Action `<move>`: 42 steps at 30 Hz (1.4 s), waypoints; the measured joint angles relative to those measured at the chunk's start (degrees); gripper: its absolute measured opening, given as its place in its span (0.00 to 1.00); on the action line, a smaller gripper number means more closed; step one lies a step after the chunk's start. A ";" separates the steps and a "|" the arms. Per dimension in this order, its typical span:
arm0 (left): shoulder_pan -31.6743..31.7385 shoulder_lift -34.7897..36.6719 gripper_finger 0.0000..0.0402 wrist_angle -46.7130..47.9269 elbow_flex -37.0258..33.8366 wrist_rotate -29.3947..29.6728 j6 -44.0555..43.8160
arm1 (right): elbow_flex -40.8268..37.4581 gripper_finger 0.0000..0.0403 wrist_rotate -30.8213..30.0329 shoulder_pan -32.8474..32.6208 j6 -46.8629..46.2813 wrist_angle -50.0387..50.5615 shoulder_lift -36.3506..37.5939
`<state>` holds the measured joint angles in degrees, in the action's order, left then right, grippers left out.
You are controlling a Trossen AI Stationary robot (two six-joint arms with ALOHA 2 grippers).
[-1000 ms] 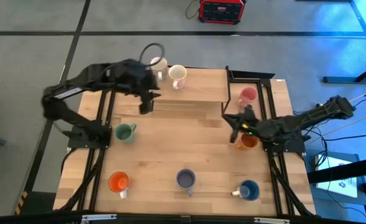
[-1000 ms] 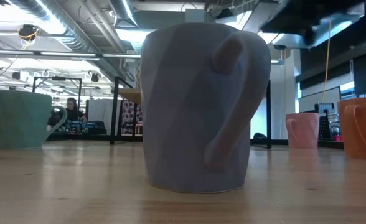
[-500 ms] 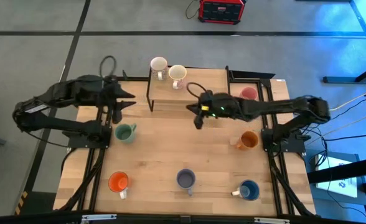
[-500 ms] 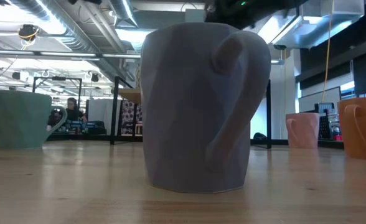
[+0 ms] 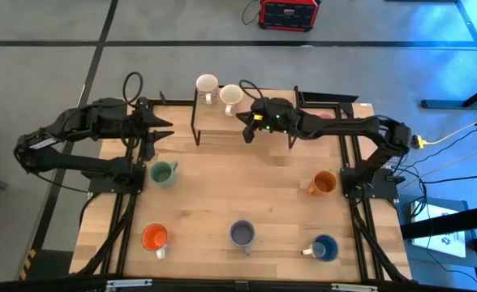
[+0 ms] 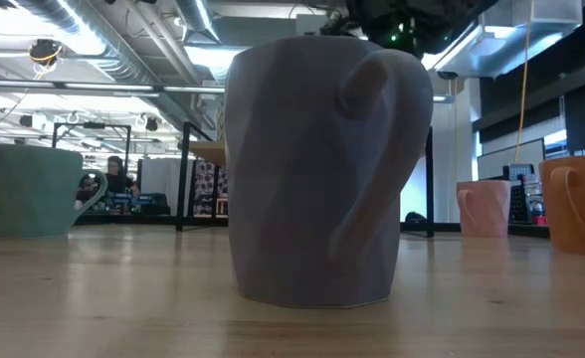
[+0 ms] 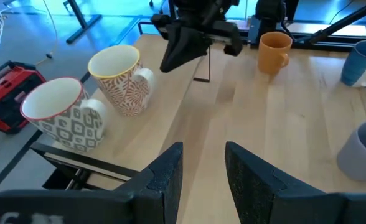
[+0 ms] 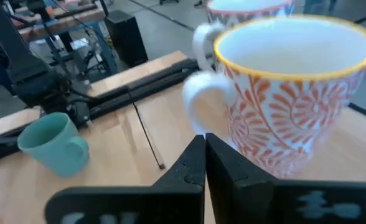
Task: Place coffee mugs
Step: Put the red patterned mug on the shelf
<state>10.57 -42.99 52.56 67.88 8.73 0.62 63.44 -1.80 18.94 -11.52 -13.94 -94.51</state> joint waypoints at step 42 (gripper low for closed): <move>0.01 -0.13 0.29 0.06 -0.02 0.66 1.45 | 0.00 0.00 0.15 5.48 3.29 -10.24 -6.07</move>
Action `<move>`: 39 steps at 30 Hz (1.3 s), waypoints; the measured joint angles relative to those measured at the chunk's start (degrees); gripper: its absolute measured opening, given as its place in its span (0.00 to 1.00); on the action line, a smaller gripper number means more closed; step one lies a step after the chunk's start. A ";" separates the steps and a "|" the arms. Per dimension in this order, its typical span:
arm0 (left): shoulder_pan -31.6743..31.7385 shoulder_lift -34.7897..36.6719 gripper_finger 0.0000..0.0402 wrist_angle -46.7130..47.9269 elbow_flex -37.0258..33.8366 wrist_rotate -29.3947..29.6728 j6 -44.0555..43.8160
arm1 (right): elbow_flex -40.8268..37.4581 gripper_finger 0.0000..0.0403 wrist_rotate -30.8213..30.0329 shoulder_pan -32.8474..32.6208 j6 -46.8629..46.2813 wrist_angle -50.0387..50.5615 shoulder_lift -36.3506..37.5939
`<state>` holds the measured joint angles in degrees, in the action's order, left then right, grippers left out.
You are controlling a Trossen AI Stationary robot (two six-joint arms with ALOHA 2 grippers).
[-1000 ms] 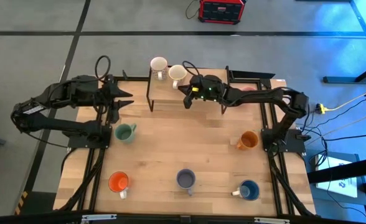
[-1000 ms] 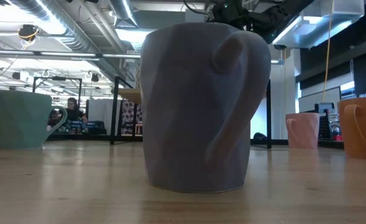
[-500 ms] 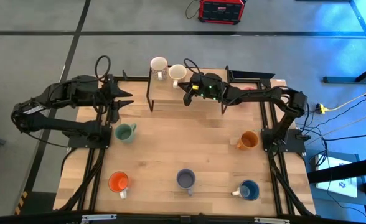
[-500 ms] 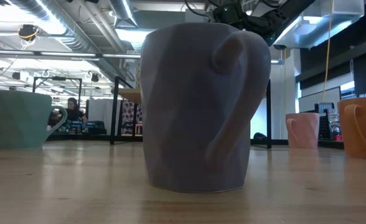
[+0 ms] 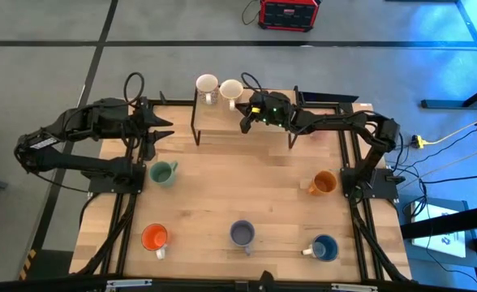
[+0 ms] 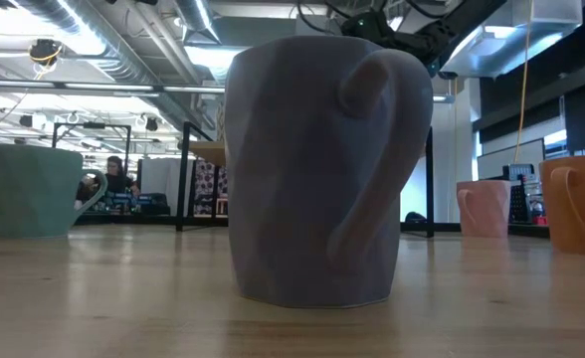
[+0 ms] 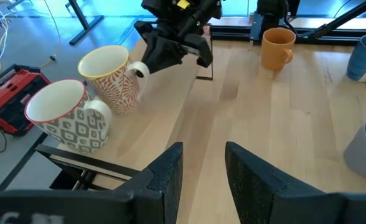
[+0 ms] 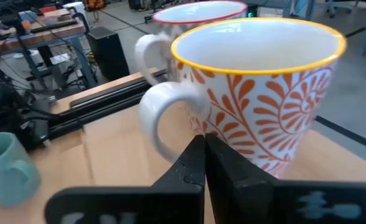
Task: Place coffee mugs
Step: Put the red patterned mug on the shelf
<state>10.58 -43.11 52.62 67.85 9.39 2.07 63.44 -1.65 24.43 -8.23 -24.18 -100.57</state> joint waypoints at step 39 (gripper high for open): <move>-0.01 0.02 0.28 0.00 0.00 -0.01 -1.70 | 4.95 0.00 3.20 1.09 2.97 11.58 0.96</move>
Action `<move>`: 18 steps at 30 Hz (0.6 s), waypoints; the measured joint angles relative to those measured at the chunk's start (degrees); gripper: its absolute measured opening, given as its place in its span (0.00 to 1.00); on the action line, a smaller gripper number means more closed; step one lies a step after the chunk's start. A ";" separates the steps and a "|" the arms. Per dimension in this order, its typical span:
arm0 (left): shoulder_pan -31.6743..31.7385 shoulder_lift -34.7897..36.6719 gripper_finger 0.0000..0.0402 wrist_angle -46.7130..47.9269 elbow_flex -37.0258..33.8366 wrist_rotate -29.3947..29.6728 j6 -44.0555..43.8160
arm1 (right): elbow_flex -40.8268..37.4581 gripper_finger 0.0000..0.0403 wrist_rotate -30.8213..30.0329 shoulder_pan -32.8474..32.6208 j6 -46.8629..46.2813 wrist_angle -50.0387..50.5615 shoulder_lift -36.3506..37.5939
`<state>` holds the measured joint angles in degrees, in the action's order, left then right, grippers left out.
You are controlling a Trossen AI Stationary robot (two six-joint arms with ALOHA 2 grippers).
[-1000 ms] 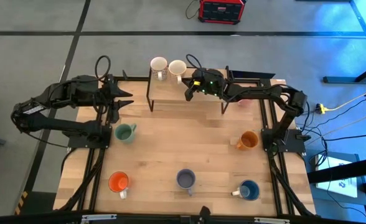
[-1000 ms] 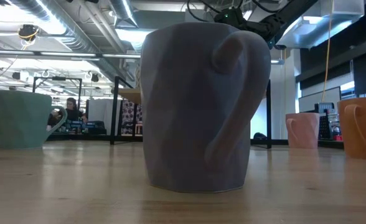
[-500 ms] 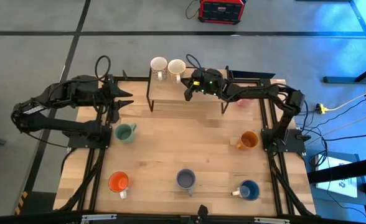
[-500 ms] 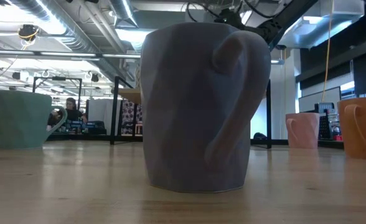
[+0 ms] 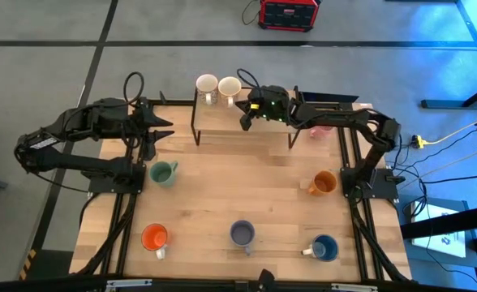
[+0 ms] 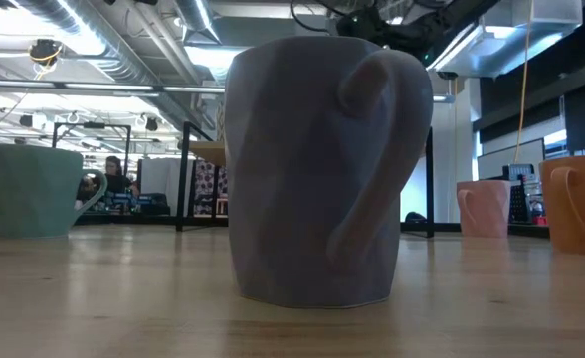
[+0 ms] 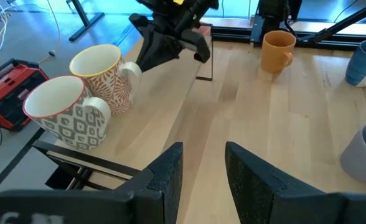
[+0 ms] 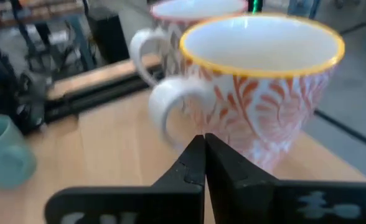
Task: Place coffee mugs
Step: Put the red patterned mug on the shelf
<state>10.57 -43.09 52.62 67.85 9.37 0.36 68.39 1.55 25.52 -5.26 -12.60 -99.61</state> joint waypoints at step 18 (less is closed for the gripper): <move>0.01 -0.02 0.28 0.00 0.00 0.01 0.17 | 0.08 0.00 2.25 -4.11 1.21 -6.97 -2.59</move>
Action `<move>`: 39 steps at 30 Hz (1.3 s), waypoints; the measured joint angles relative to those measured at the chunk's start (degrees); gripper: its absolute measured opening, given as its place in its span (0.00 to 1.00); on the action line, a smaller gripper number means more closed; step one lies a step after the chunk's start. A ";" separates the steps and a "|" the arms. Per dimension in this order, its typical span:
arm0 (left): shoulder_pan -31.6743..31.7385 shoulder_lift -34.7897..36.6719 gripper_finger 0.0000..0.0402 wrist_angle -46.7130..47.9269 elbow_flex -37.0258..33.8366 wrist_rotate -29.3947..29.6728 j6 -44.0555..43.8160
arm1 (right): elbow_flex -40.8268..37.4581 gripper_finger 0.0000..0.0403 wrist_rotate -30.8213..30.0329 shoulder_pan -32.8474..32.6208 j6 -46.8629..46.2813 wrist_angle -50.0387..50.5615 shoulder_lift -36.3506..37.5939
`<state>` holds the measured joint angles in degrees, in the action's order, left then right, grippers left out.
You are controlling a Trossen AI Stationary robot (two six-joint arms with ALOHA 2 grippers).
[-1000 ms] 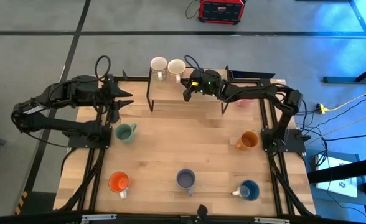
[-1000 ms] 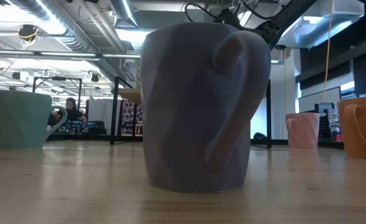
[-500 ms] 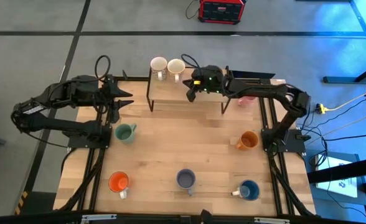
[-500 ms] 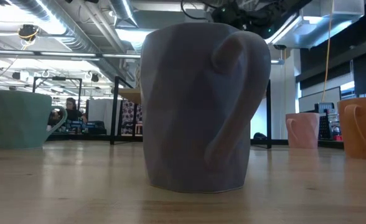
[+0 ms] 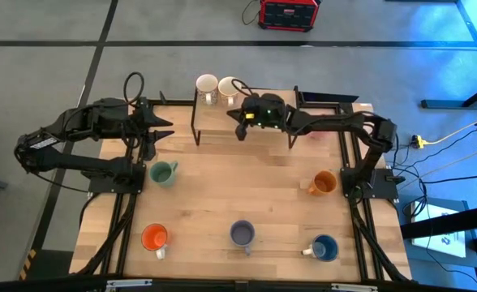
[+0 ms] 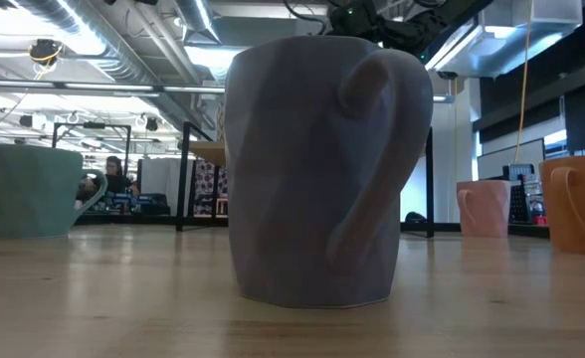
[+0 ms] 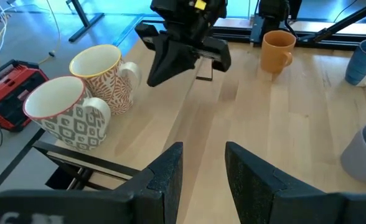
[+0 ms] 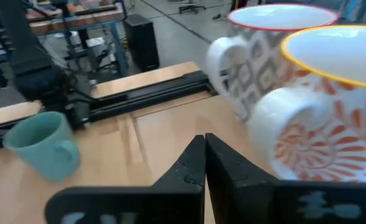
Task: Place coffee mugs
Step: Put the red patterned mug on the shelf, then put the orange mug on the shelf
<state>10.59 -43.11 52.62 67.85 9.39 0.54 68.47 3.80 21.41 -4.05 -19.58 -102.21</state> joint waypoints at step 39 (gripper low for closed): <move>0.00 0.02 0.29 -2.56 0.00 -1.38 -1.42 | 0.52 0.00 6.89 -3.94 -3.56 2.96 5.39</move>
<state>10.59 -43.09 50.06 67.85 8.01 -0.89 68.99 10.70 17.47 -7.61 -16.61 -96.82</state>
